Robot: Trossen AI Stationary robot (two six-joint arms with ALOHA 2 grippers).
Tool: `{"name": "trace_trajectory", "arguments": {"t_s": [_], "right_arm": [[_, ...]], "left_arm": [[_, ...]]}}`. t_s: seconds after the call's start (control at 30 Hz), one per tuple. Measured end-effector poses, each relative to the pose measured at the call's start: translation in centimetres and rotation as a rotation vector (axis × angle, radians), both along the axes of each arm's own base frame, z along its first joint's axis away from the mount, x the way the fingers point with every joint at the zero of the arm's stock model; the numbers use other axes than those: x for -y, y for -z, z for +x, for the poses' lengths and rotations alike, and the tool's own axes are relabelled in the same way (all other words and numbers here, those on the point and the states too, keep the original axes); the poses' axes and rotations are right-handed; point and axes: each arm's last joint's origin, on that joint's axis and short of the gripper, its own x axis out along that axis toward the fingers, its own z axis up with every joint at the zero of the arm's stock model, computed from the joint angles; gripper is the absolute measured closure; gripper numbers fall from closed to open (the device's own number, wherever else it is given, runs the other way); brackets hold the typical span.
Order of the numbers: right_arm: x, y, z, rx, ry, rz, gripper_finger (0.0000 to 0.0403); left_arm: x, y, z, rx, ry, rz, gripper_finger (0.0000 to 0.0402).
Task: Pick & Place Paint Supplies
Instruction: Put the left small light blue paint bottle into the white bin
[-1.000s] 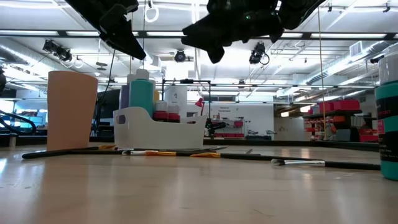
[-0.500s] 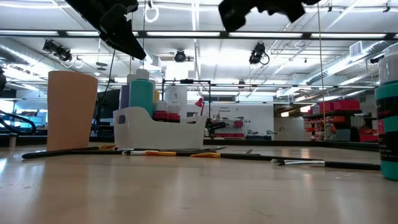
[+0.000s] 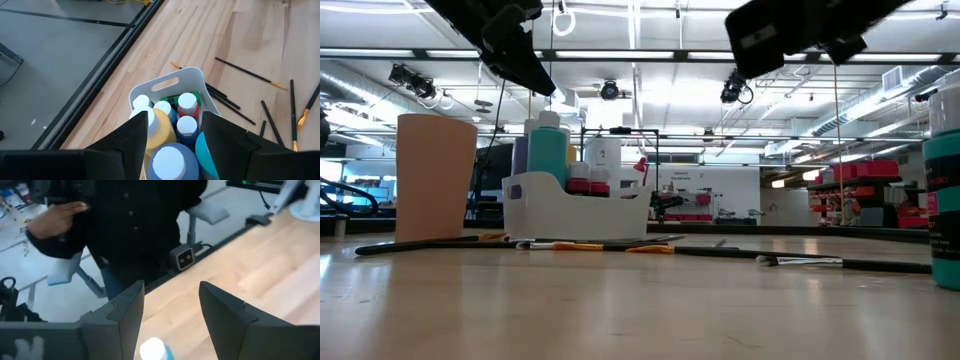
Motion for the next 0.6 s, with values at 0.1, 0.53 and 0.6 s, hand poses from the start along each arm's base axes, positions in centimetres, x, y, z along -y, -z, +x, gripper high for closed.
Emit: {"name": "trace_trajectory", "arguments": {"t_s": [0.1, 0.53, 0.6], "right_arm": [[-0.8, 1.8, -1.0, 0.054, -0.035, 0.007, 0.0209], [-3.2, 5.3, -3.9, 0.207, -0.034, -0.072, 0.0209], [-3.6, 5.5, -3.9, 0.222, -0.046, -0.077, 0.0209]], "left_arm": [[0.0, 0.0, 0.0, 0.009, -0.009, -0.012, 0.0205], [0.0, -0.3, 0.2, 0.065, -0.030, -0.039, 0.0205], [0.0, -0.5, 0.3, 0.085, -0.029, -0.038, 0.0205]]}}
